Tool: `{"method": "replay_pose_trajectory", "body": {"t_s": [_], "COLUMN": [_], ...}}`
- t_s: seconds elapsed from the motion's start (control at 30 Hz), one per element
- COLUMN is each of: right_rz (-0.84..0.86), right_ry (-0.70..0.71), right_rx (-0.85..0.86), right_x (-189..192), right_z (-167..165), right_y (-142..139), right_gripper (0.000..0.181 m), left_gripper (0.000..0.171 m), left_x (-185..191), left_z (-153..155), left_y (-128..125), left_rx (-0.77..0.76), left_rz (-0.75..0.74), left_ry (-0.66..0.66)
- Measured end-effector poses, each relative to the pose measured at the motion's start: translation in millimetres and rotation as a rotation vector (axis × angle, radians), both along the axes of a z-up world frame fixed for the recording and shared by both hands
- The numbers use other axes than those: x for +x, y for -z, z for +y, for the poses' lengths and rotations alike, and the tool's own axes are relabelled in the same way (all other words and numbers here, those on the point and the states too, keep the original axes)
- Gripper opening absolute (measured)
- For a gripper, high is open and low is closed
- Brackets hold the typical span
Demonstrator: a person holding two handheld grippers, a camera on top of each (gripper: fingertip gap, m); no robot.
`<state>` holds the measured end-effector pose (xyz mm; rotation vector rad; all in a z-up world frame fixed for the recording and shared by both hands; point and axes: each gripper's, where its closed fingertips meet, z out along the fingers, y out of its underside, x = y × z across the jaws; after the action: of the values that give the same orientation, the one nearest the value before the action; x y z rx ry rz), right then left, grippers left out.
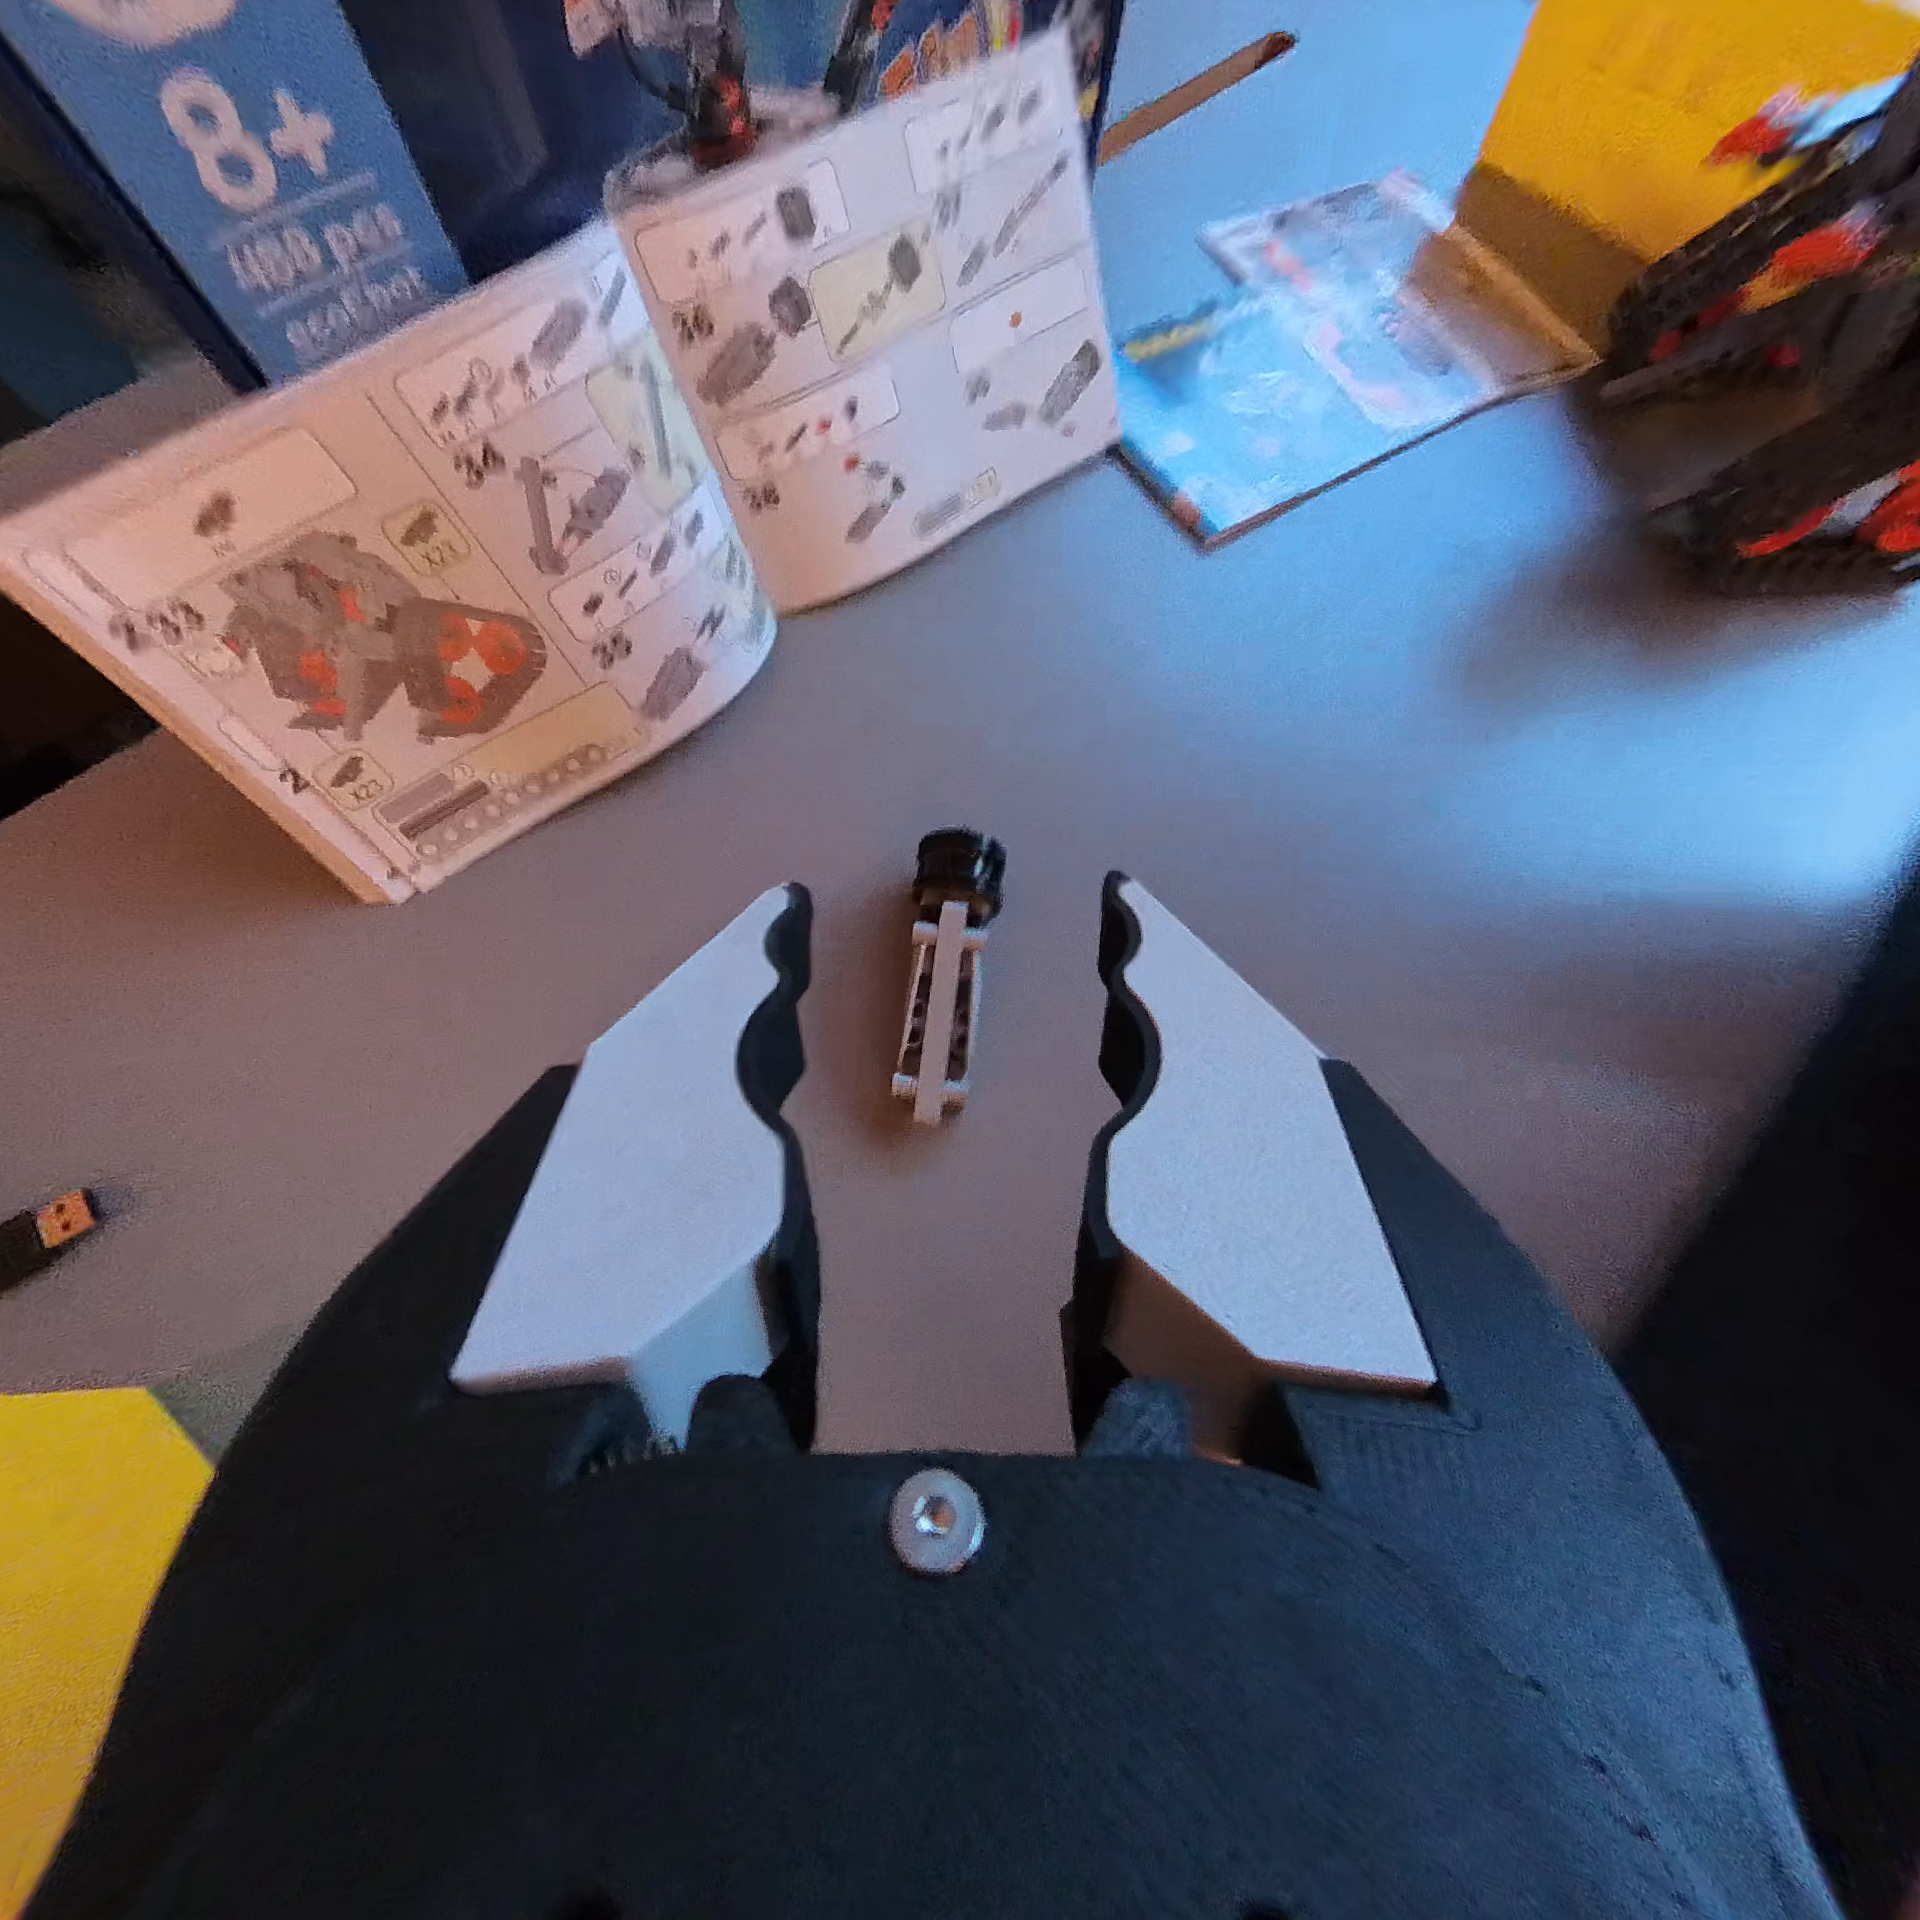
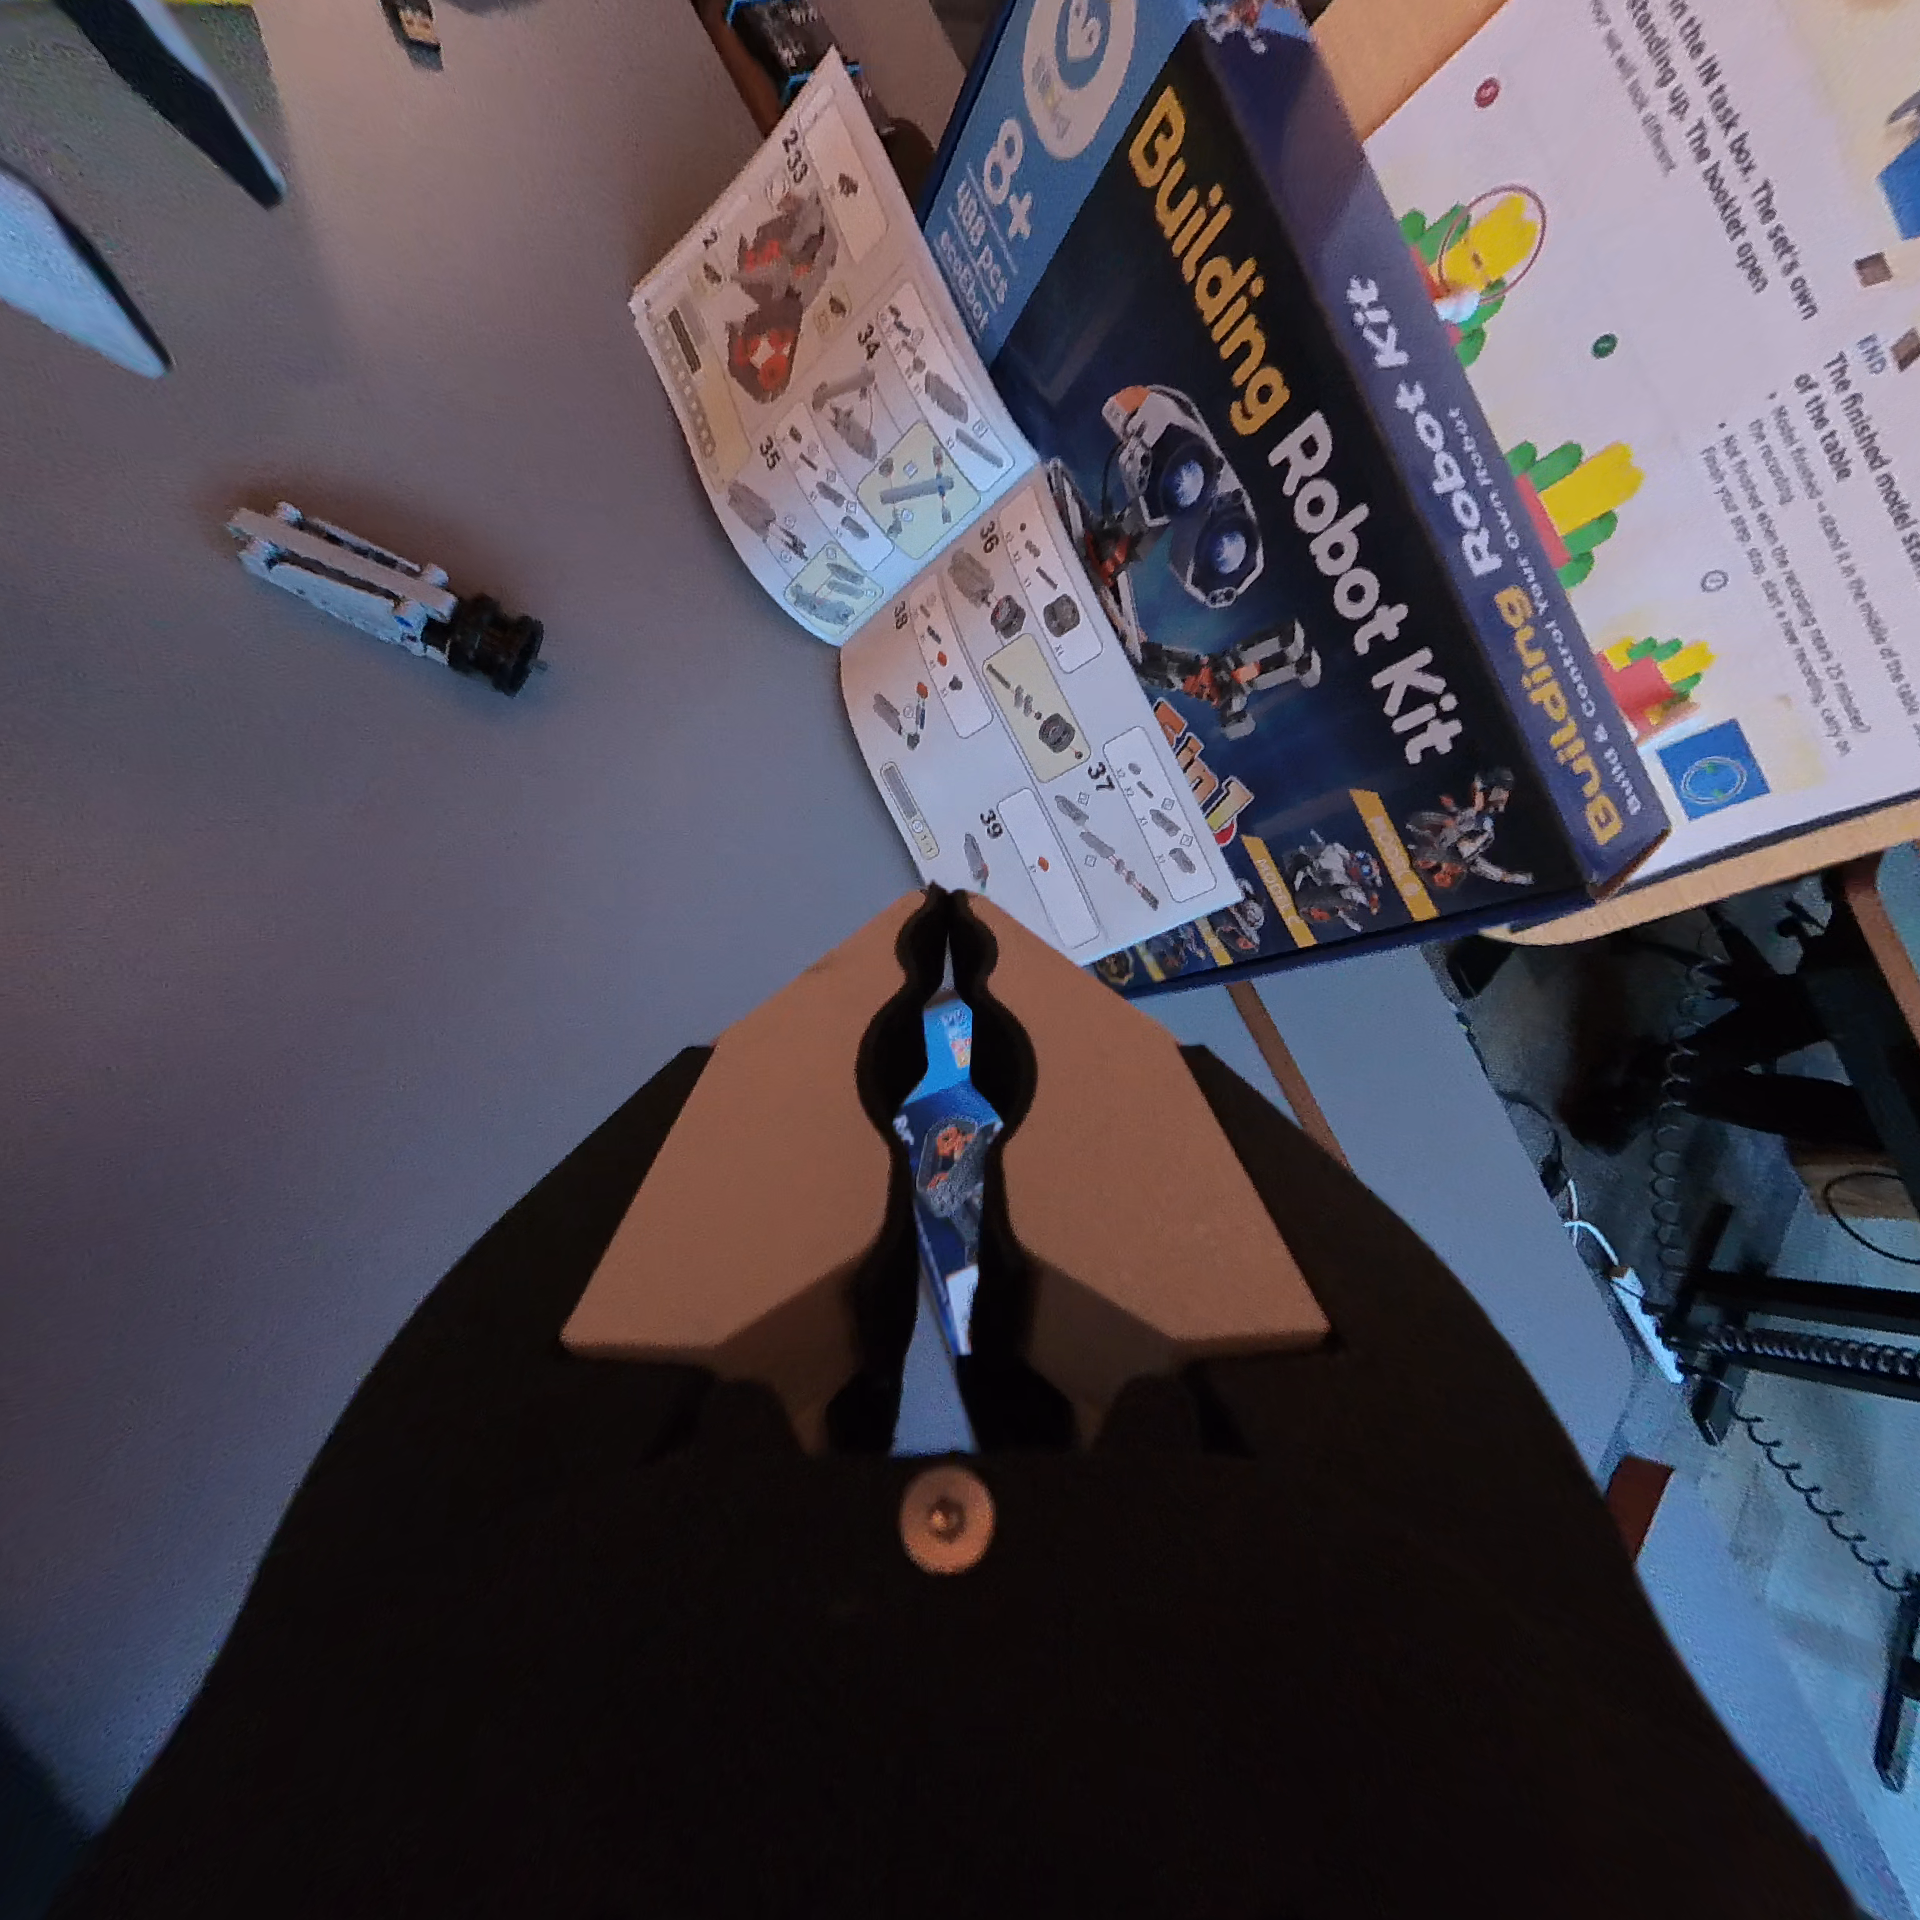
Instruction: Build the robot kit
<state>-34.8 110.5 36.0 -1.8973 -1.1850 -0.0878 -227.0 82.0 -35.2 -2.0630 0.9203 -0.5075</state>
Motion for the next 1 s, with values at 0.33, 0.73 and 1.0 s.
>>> {"method": "replay_pose_trajectory", "body": {"t_s": [0.33, 0.73, 1.0], "right_rz": [0.138, 0.046, 0.087], "right_ry": [-0.061, -0.089, -0.138], "right_rx": [-0.151, -0.098, -0.068], "right_x": [5.1, -6.1, -26.0], "right_z": [-92.6, -95.8, -83.7], "right_y": [103.0, 175.3, 172.1], "right_gripper": [0.000, 0.000, 0.000], "left_gripper": [0.040, 0.023, 0.054], "left_x": [-1.7, -14.2, -20.2], "left_z": [3.8, -2.3, -0.9], "left_y": [107.8, 123.2, 110.5], "left_rx": [0.051, 0.061, 0.024], "left_rz": [0.218, 0.264, 0.144], "left_ry": [0.043, 0.078, 0.071]}}
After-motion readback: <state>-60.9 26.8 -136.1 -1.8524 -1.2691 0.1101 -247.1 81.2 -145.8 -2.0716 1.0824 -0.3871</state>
